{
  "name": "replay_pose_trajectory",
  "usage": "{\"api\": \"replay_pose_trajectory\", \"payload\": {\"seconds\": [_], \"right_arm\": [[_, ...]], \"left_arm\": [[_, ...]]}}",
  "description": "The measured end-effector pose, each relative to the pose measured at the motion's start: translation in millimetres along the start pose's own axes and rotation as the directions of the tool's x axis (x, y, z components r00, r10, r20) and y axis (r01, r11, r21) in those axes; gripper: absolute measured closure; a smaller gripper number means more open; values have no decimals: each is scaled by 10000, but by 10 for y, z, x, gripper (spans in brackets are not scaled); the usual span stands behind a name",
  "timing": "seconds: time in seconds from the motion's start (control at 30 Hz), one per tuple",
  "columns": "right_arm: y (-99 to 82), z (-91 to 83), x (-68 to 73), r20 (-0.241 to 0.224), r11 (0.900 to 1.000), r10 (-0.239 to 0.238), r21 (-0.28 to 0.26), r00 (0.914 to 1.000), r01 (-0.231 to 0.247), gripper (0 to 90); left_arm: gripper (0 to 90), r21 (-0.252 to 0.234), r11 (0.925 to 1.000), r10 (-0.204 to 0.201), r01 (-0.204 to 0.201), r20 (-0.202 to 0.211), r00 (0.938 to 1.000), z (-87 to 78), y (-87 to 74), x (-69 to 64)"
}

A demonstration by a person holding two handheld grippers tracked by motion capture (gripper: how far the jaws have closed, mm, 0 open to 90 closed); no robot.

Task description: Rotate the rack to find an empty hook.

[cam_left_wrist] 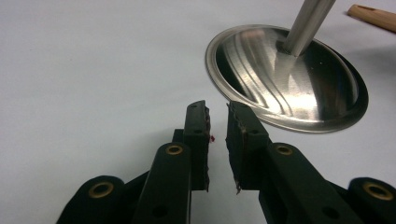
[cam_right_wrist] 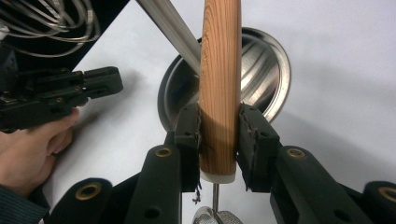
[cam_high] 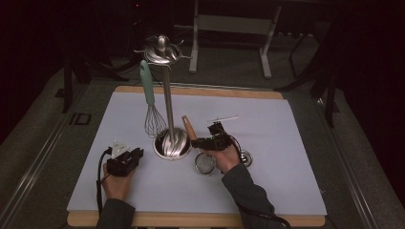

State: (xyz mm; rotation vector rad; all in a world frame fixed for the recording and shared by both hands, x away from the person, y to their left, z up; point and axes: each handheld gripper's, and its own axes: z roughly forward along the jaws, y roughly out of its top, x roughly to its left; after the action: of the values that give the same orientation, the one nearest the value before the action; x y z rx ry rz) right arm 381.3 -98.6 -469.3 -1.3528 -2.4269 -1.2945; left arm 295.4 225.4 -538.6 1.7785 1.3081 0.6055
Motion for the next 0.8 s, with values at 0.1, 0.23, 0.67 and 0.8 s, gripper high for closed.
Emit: {"api": "replay_pose_trajectory", "payload": {"seconds": [0.1,0.23,0.67,0.8], "right_arm": [[16,-44,16,-6,10000,-75,-60,10000,75,717],[37,-91,41,10,9997,-224,-128,9997,224,717],[72,-187,96,60,9976,-671,-158,9977,672,717],[91,-226,122,-2,9966,-785,-235,9969,785,717]], "left_arm": [[780,17,10000,15,-15,-59,10000,4,-1,-5],[778,54,9999,130,-129,-170,9998,11,-2,-24],[773,135,9997,191,-187,-313,9993,17,-3,-34],[770,158,9997,194,-189,-339,9992,19,-2,-34]]}}
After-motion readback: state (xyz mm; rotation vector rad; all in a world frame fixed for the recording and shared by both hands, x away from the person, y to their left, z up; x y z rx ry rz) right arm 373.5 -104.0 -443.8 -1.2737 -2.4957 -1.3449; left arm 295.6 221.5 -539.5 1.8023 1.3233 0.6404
